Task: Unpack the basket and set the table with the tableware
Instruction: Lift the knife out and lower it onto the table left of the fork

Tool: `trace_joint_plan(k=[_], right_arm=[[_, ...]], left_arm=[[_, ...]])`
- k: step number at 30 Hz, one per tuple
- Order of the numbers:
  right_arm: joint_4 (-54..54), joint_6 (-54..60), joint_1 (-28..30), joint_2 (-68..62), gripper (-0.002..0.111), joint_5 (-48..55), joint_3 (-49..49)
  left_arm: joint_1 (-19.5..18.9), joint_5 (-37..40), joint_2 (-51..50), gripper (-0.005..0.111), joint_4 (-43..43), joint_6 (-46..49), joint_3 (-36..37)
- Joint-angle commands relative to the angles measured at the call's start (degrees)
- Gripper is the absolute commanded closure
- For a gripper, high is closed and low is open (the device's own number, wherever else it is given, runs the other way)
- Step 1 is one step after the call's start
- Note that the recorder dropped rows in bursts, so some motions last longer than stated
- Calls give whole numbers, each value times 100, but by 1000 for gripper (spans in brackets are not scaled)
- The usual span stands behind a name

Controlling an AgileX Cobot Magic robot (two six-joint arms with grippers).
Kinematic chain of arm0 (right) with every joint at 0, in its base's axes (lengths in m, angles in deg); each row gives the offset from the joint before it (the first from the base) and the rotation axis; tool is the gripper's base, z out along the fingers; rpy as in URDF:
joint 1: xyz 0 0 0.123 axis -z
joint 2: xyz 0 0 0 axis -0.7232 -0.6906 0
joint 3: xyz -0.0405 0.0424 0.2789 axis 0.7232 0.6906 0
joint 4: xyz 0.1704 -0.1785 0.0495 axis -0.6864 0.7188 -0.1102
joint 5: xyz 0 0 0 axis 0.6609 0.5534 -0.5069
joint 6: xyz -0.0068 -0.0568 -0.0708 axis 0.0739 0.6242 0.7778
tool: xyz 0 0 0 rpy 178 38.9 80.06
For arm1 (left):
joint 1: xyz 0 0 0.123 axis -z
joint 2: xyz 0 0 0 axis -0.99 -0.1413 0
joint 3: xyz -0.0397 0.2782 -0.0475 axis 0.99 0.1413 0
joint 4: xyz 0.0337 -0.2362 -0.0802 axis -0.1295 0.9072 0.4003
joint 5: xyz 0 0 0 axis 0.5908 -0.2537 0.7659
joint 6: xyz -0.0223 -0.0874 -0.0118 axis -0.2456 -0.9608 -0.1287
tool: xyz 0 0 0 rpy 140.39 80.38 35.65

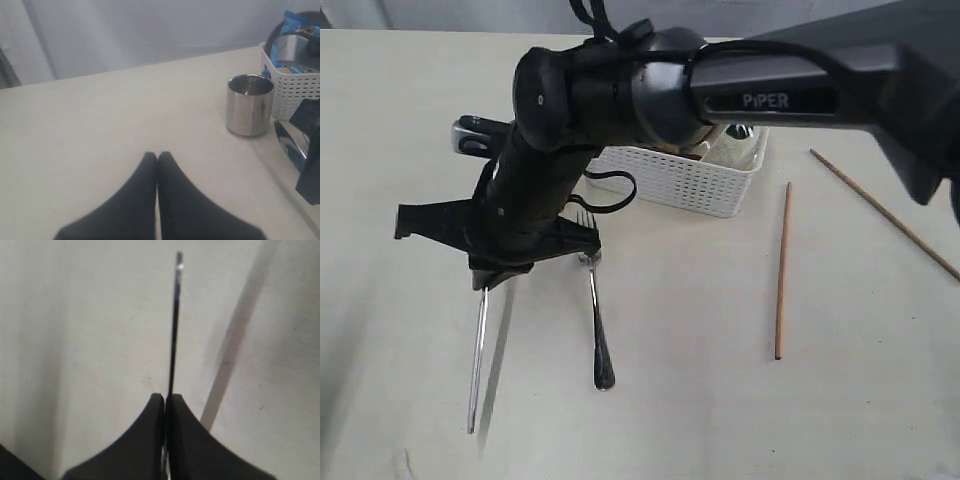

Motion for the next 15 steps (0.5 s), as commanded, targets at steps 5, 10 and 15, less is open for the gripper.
trace_joint_plan(k=[5,10,15], right_arm=[[150,-214,294,-177,109,-107,10],[122,-2,294,-392,108,-124,10],[122,0,294,-416,108,-124,10]], left_arm=[[-14,-42,19,107,49,-2,13],[-14,-42,19,107,49,-2,13],[-14,-42,19,107,49,-2,13]])
